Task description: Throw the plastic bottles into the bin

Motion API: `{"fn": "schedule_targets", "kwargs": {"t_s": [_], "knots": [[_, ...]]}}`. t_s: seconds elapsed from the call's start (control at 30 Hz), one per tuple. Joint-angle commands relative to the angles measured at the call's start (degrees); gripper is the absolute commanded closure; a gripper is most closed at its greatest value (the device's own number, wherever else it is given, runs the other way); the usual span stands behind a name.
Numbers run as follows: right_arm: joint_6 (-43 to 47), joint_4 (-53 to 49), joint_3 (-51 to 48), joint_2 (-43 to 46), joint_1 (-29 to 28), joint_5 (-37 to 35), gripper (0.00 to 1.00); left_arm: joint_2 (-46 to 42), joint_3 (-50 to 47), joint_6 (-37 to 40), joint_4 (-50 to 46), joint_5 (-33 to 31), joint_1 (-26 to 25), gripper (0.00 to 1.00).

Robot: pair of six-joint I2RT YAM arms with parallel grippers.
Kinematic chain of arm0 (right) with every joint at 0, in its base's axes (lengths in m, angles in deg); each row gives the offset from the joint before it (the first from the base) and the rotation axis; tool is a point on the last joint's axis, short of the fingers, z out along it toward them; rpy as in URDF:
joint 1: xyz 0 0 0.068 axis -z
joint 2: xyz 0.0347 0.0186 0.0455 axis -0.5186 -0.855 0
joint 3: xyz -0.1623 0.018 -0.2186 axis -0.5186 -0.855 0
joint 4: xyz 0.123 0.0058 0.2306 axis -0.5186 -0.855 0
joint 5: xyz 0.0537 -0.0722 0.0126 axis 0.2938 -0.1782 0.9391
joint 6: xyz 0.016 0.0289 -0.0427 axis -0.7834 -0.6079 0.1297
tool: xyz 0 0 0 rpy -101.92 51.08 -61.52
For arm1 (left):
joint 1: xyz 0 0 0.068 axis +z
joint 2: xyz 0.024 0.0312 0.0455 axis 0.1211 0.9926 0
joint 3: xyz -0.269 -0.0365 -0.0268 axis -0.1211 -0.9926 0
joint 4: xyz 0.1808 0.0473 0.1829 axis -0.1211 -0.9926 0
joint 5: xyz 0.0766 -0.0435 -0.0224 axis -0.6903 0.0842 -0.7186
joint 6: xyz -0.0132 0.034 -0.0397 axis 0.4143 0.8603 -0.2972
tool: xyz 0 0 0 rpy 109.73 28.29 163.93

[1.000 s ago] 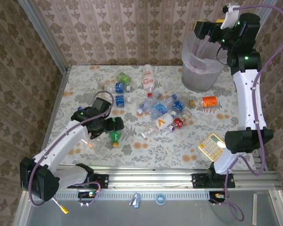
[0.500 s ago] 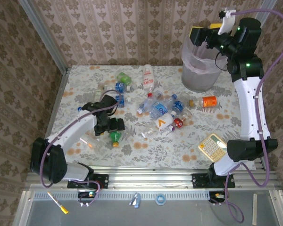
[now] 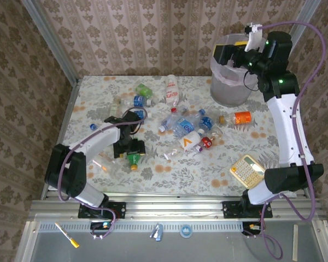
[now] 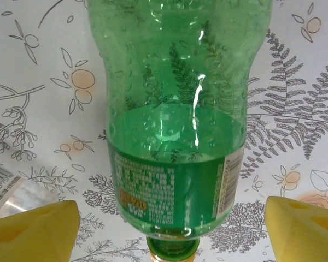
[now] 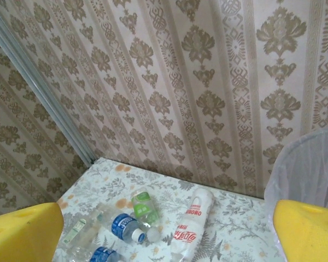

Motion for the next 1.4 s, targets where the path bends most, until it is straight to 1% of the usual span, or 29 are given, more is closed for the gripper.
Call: {"fn": "schedule_targets", "kwargs": {"t_s": [0.0,0.17,0.33,0.47,0.9,1.13,1.37], "knots": [[-1.21,0.34,-0.75,1.78,-0.74,1.31,0.0,0.85,-0.87,1.46,1.89,-0.2,0.12,0.14],[-1.42,0.21,-2.09,2.31,-0.97,1.53,0.0,2.01,-2.16,1.38,4.04,0.11,0.07,0.21],[-1.34,0.21,-2.9,2.4,-1.1,1.61,0.0,2.82,-3.35,1.72,5.62,1.46,0.11,0.35],[-1.01,0.15,-3.56,2.66,-1.11,1.71,0.0,2.19,-4.0,1.67,5.81,1.6,0.08,0.44],[-0.81,0.99,-5.02,3.02,-1.1,1.75,0.0,-1.64,-4.0,3.12,7.53,2.71,0.01,0.49],[-0.95,0.92,-5.1,3.2,-1.14,2.36,0.0,-8.25,-3.9,5.45,12.08,1.77,-0.8,0.5],[-2.04,1.05,-5.33,3.41,-1.27,4.44,0.0,-15.46,-1.52,11.61,17.59,-0.46,-2.93,0.51]]}}
